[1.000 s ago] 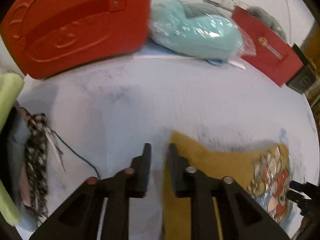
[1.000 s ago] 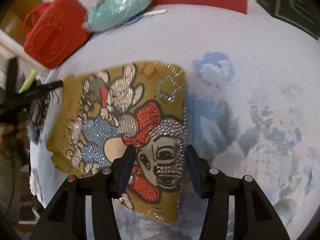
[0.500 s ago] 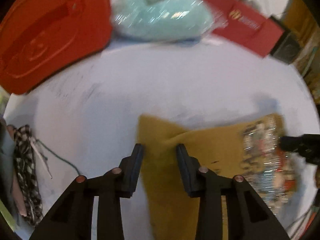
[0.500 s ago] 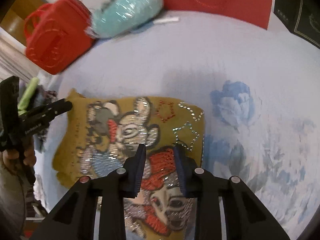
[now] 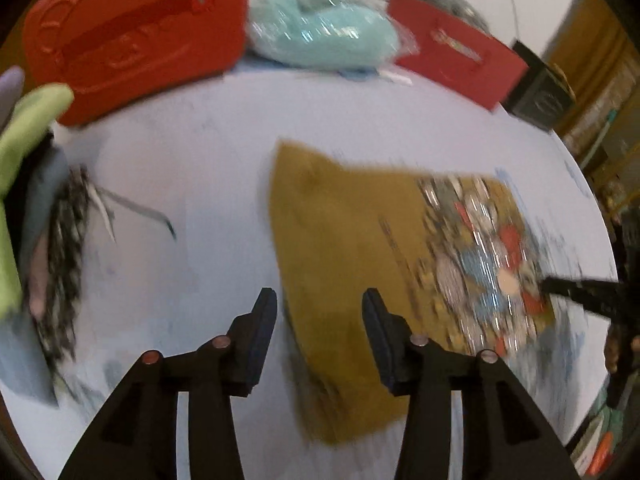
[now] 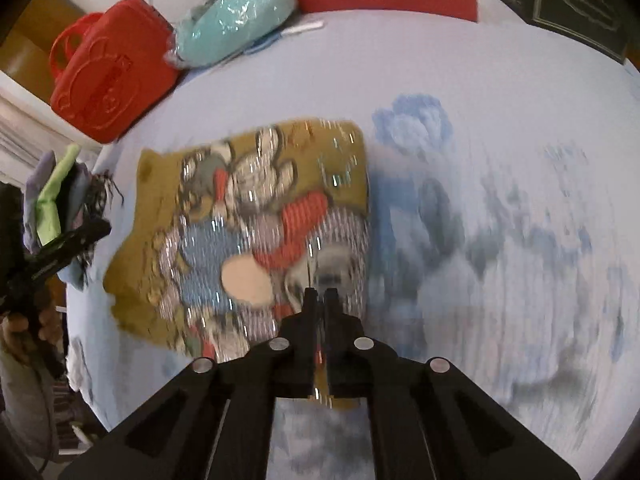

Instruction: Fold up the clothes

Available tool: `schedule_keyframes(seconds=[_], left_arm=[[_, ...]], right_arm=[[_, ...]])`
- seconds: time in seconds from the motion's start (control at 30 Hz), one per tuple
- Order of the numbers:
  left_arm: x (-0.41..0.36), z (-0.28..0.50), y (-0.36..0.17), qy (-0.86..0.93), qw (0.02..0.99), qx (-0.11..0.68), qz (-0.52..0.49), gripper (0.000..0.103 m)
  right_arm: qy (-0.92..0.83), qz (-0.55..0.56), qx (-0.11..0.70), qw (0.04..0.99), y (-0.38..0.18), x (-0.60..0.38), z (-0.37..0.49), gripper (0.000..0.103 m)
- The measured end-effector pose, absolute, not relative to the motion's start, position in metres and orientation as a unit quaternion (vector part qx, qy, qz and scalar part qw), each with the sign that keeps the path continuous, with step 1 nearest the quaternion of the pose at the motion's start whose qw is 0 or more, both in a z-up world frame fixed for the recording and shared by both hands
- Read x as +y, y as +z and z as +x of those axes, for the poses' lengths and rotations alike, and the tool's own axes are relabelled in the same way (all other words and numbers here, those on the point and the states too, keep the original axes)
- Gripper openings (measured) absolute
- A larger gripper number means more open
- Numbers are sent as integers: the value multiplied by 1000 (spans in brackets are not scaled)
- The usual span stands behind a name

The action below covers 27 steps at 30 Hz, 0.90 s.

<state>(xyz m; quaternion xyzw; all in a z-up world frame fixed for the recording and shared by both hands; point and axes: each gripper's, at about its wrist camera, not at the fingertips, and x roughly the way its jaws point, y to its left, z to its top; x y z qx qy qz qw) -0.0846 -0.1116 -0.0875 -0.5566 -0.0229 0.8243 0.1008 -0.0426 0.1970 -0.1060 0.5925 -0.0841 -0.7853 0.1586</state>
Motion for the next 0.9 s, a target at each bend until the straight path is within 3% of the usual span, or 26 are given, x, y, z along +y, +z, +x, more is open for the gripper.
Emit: schedule_keyframes(seconds=[0.07, 0.13, 0.17, 0.27, 0.3, 0.33, 0.4, 0.47, 0.57, 0.63, 0.67, 0.7, 0.73, 0.8, 0.9], left_arm=[[-109, -76, -99, 815, 96, -26, -571, 47], [-108, -73, -108, 811, 85, -24, -579, 47], [-108, -72, -112, 810, 80, -24, -581, 47], [-109, -71, -124, 802, 69, -42, -592, 45], [-109, -71, -125, 802, 67, -48, -591, 35], [-109, -71, -126, 799, 74, -56, -595, 29], [-108, -69, -123, 794, 75, -60, -600, 19], [-108, -66, -123, 791, 81, -56, -603, 19], [-112, -69, -119, 793, 88, -63, -600, 23], [-115, -72, -108, 808, 94, -71, -577, 35], [-117, -74, -103, 816, 98, -75, -565, 50], [-118, -77, -99, 823, 95, -73, -556, 55], [-118, -83, -100, 827, 91, -69, -551, 55], [-118, -97, -105, 831, 87, -64, -546, 55], [-114, -117, -119, 826, 84, -55, -554, 55]], right_arm=[[-788, 591, -86, 148, -107, 199, -36, 21], [-796, 586, -74, 134, -107, 198, -32, 53], [-800, 583, -66, 126, -107, 197, -30, 55], [-797, 587, -58, 131, -114, 195, -24, 47], [-792, 592, -61, 133, -118, 193, -23, 26], [-788, 597, -62, 135, -122, 191, -22, 21], [-787, 600, -63, 130, -121, 191, -17, 13], [-785, 603, -68, 125, -119, 193, -12, 10], [-783, 603, -83, 129, -119, 201, -6, 10], [-784, 599, -93, 136, -118, 205, -4, 12], [-789, 590, -99, 141, -115, 208, -4, 14], [-796, 578, -105, 148, -111, 211, -4, 21], [-802, 566, -111, 154, -107, 214, -4, 33], [-810, 552, -120, 157, -105, 217, -8, 41], [-810, 548, -133, 161, -110, 218, -21, 41]])
